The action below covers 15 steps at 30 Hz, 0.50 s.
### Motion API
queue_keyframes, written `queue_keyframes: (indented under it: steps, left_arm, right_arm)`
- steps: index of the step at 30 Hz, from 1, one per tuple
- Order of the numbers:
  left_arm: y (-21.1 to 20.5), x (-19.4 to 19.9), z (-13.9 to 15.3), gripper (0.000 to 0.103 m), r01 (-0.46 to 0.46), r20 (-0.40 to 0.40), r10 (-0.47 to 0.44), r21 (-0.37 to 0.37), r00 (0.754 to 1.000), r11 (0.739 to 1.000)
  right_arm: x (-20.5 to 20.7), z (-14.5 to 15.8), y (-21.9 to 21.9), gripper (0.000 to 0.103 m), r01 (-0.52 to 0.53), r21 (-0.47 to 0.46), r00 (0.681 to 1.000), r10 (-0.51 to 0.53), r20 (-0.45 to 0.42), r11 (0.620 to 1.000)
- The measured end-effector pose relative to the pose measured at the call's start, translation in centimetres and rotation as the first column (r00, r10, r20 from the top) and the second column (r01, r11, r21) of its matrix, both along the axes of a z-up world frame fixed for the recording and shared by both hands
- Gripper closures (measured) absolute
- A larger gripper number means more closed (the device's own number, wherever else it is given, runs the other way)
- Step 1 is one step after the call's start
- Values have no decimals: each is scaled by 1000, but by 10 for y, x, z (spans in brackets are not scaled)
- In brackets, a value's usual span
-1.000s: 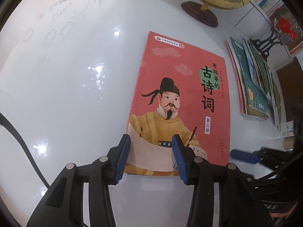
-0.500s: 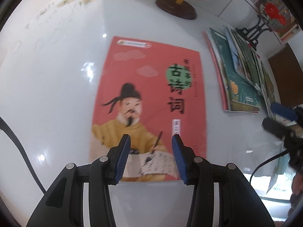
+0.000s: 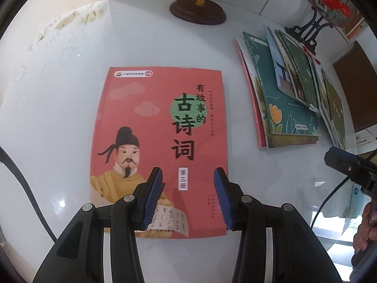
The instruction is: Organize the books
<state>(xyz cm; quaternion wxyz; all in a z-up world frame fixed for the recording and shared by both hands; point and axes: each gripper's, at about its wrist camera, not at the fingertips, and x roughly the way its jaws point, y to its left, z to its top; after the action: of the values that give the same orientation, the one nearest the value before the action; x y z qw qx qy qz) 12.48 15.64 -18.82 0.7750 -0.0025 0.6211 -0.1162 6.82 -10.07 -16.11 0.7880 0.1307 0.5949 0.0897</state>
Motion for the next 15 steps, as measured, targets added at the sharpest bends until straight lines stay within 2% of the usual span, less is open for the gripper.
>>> queue_keyframes:
  steps: [5, 15]
  left_arm:
    - [-19, 0, 3, 60, 13, -1, -13, 9, 1000, 1000]
    - [-88, 12, 17, 60, 109, 17, -110, 46, 994, 993]
  right_arm:
    - [-5, -4, -37, 50, 102, 63, 995, -101, -20, 993]
    - [-15, -12, -98, 50, 199, 95, 980, -197, -25, 975]
